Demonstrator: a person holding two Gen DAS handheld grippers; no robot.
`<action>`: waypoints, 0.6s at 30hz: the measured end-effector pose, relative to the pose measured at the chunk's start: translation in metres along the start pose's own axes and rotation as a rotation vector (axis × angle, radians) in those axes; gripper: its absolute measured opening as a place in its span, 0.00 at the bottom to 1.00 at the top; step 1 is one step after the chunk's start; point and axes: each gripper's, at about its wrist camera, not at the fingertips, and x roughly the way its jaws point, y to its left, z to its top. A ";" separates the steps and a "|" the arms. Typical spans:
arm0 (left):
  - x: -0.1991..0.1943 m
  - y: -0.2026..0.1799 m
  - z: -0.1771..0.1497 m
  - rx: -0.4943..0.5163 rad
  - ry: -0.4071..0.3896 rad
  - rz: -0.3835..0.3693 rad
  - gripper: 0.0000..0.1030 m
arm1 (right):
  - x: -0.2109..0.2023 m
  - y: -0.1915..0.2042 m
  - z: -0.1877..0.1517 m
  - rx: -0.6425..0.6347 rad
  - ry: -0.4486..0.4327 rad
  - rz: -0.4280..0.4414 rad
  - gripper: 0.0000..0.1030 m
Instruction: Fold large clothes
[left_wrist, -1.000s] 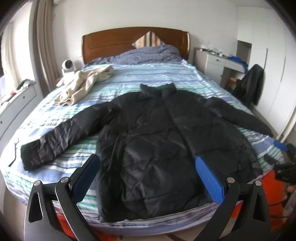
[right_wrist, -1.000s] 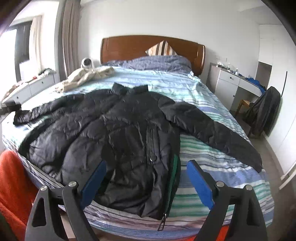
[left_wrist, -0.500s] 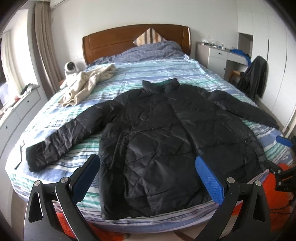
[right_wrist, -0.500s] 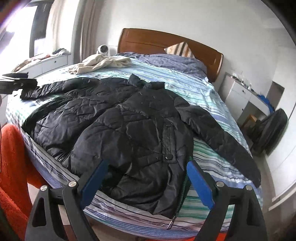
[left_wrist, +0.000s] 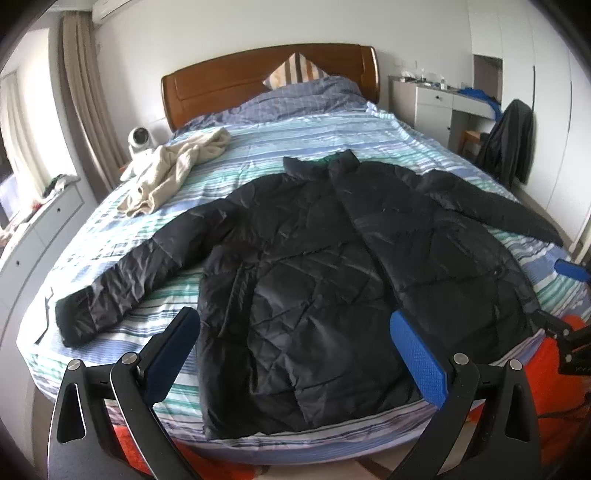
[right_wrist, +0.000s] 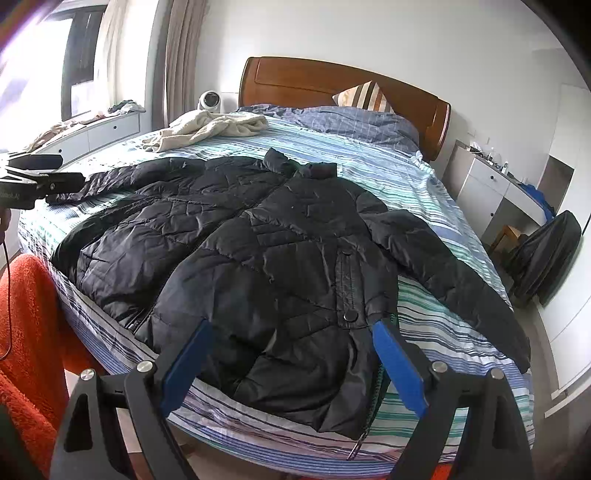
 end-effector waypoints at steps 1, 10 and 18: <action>0.000 -0.001 0.000 0.008 -0.001 0.005 1.00 | 0.000 0.000 0.000 -0.001 0.000 0.002 0.88; 0.002 -0.011 -0.002 0.050 0.001 0.009 1.00 | 0.005 0.011 -0.003 -0.003 0.008 0.033 0.88; 0.007 -0.012 0.004 0.034 -0.002 -0.012 1.00 | 0.009 0.010 -0.002 0.014 0.020 0.042 0.88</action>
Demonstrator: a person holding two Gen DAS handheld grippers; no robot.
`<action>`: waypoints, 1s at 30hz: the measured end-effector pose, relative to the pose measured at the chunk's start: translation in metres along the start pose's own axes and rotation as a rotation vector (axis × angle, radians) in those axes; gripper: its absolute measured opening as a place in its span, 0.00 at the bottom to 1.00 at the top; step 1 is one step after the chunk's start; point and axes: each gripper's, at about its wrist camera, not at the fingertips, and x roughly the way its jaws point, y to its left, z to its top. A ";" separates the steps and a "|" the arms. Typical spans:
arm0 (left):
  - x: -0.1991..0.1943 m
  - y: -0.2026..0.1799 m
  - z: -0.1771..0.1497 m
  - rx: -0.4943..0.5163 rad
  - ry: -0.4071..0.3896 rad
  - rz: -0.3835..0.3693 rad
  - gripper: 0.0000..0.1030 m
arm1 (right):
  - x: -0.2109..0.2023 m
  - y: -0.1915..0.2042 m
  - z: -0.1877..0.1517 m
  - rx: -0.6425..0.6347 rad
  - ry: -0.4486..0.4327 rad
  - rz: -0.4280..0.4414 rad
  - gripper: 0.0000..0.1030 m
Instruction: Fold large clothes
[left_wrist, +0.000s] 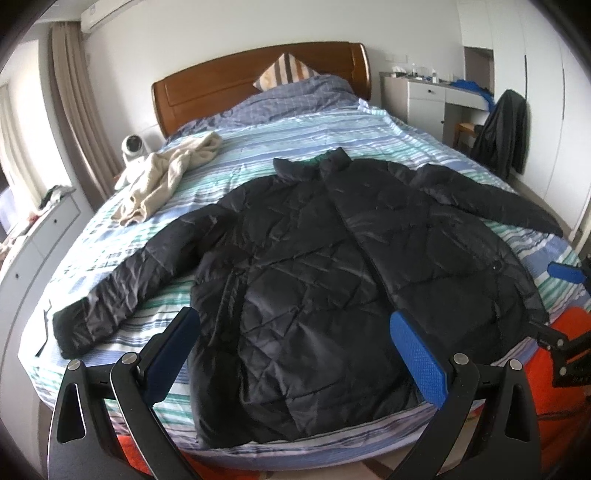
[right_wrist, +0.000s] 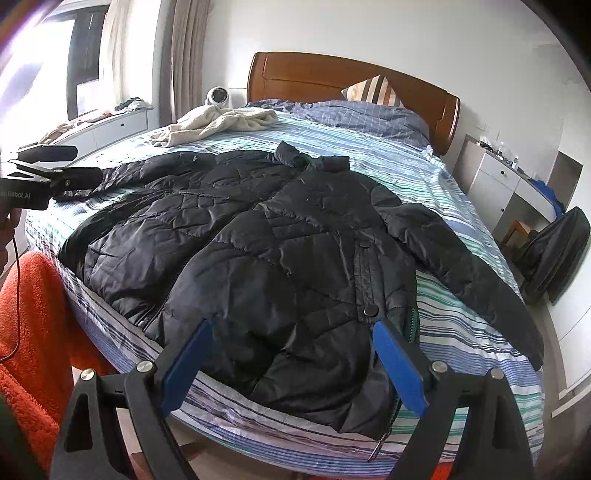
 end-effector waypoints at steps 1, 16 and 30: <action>0.001 0.000 0.001 -0.004 0.000 -0.005 1.00 | 0.000 -0.002 0.001 0.007 0.001 0.004 0.88; -0.007 0.002 0.005 -0.055 -0.024 -0.031 1.00 | -0.006 -0.063 0.001 0.184 -0.050 -0.026 0.88; -0.003 0.012 -0.002 -0.106 0.020 -0.009 1.00 | 0.016 -0.349 -0.111 1.104 0.013 -0.106 0.89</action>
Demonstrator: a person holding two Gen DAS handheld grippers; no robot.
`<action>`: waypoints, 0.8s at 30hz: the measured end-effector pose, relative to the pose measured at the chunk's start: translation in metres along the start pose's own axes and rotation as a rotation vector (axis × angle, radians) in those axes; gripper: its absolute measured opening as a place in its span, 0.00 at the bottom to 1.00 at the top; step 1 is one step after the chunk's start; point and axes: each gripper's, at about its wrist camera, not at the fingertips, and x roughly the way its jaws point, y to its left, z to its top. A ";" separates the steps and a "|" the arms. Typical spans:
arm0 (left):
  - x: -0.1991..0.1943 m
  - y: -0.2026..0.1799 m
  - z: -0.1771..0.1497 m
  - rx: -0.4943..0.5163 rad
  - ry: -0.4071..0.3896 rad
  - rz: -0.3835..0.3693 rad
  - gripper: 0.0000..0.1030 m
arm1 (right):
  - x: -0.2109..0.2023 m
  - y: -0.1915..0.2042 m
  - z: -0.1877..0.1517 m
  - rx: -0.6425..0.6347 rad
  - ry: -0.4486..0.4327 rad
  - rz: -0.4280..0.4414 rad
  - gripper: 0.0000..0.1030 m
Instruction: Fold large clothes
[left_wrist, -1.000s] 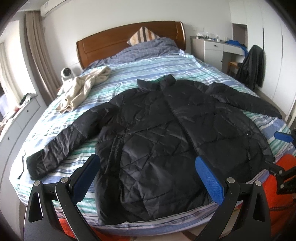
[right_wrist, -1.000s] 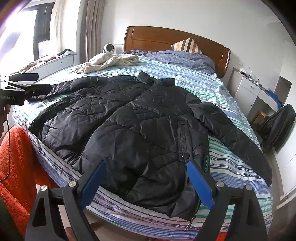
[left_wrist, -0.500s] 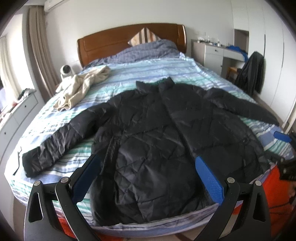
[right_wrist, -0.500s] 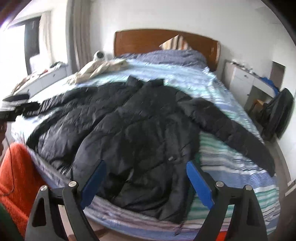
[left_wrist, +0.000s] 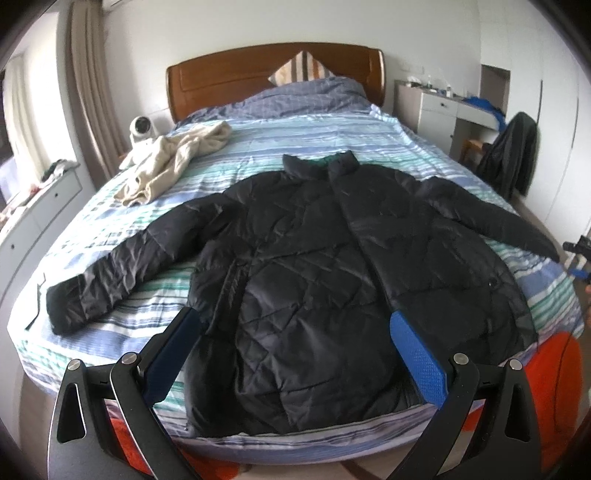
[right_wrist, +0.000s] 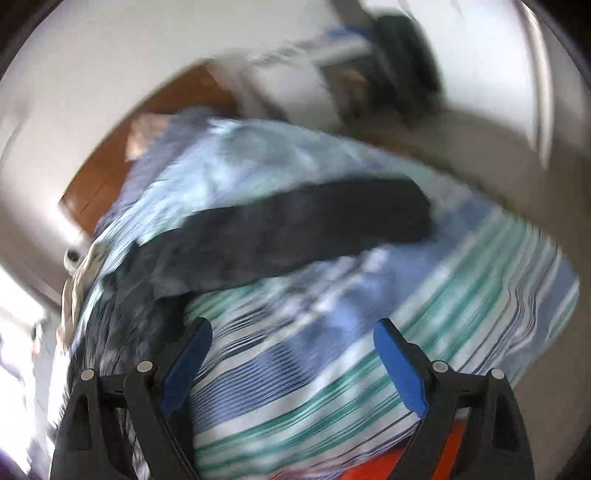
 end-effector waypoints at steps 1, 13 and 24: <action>0.002 0.001 0.000 -0.003 0.008 0.002 1.00 | 0.007 -0.012 0.007 0.057 -0.002 0.017 0.89; 0.004 0.020 -0.002 -0.096 0.040 0.021 1.00 | 0.088 -0.082 0.059 0.556 -0.118 0.028 0.82; 0.017 0.036 -0.016 -0.143 0.093 0.033 1.00 | 0.010 0.101 0.063 -0.124 -0.297 0.149 0.14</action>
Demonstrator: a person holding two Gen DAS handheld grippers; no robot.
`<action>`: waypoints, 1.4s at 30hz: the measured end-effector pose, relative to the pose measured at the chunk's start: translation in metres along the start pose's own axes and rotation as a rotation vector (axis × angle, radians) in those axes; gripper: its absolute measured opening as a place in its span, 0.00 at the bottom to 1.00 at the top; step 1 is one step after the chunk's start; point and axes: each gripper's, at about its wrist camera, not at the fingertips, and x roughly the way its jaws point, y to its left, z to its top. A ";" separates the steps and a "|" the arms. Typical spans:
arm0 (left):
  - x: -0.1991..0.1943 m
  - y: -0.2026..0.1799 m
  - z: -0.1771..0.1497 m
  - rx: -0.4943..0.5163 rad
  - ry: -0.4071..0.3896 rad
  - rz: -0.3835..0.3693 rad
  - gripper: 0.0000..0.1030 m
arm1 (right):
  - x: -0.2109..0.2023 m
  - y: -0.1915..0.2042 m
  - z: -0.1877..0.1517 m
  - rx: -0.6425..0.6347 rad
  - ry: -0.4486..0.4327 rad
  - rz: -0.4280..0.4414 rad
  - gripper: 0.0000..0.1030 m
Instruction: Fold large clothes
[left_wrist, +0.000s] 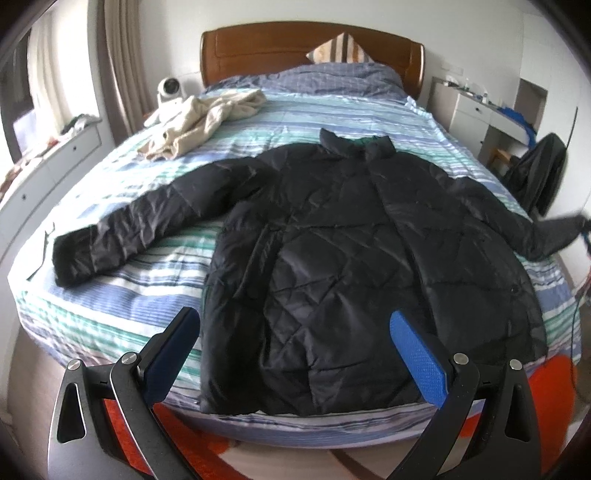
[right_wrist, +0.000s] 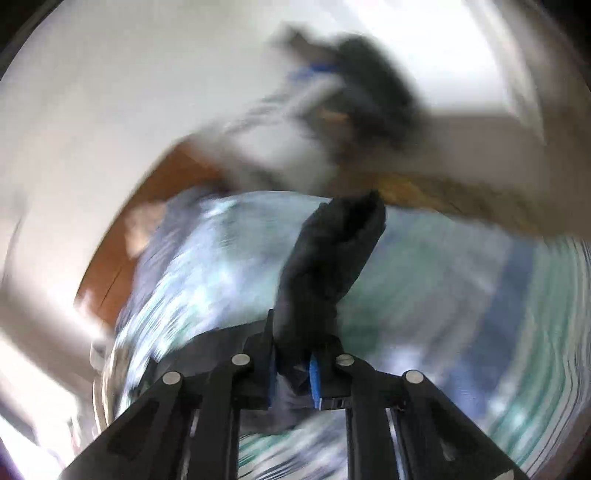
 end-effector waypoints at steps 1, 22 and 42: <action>0.003 0.000 0.001 -0.006 0.007 -0.007 1.00 | -0.008 0.037 -0.002 -0.094 -0.004 0.042 0.13; 0.032 0.049 0.008 -0.197 0.042 -0.218 0.99 | -0.044 0.295 -0.299 -0.702 0.460 0.524 0.88; 0.150 -0.092 0.155 0.207 0.107 -0.160 0.09 | -0.118 0.169 -0.217 -0.551 0.319 0.330 0.88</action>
